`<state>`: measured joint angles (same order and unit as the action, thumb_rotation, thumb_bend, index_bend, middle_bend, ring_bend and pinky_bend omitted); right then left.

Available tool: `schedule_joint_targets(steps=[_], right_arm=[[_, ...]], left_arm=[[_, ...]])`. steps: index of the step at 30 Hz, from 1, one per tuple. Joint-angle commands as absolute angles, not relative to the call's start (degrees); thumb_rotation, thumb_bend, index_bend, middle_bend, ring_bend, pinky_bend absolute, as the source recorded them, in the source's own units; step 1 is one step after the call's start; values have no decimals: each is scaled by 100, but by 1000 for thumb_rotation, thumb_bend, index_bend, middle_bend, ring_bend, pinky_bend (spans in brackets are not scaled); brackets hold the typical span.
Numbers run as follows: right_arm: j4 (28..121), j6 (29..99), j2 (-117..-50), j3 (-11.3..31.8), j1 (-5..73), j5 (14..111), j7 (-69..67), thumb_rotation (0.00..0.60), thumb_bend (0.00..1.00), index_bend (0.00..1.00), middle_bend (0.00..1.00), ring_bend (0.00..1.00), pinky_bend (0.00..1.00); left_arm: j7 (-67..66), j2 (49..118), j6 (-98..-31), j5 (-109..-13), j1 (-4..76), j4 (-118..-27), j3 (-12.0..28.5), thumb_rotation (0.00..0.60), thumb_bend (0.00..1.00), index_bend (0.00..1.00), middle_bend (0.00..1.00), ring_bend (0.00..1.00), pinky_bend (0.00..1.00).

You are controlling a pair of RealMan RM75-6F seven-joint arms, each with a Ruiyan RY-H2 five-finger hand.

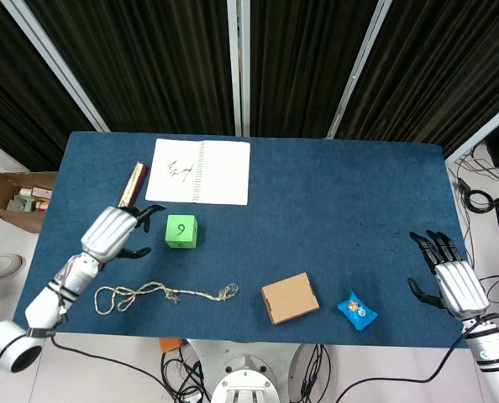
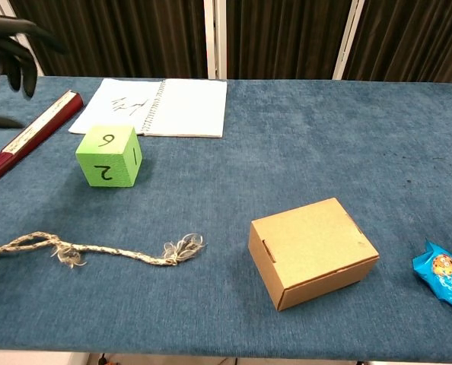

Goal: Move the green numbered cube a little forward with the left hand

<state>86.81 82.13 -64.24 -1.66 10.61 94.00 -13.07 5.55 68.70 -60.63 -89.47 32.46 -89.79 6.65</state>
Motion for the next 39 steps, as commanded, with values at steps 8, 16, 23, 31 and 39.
schedule_joint_targets(steps=[8, 16, 23, 31, 39], right_arm=[[8581, 8227, -6388, -147, 1003, 9339, -1496, 600, 322, 40, 157, 0, 22], [8499, 8186, -6420, -122, 1024, 9338, -1563, 600, 322, 39, 158, 0, 22], [8473, 8144, -6444, -118, 1028, 9319, -1580, 600, 322, 40, 157, 0, 21], [8463, 8118, -6457, -101, 1025, 9290, -1576, 600, 320, 40, 157, 0, 21], [8413, 8078, -6491, -83, 1042, 9268, -1596, 600, 319, 39, 158, 0, 22]], left_arm=[[-56, 6822, -2586, -6069, 5158, -8409, 1057, 600, 832, 194, 930, 971, 1000], [-207, 6854, -2265, -5265, 5492, -8209, 662, 600, 833, 188, 939, 977, 1000], [-179, 6931, -2000, -5069, 5696, -8098, 396, 600, 830, 188, 939, 978, 1000], [21, 6836, -1703, -4957, 5837, -8200, 205, 600, 828, 214, 937, 976, 1000], [436, 6579, -1245, -5318, 5703, -8496, 336, 600, 824, 229, 937, 976, 1000]])
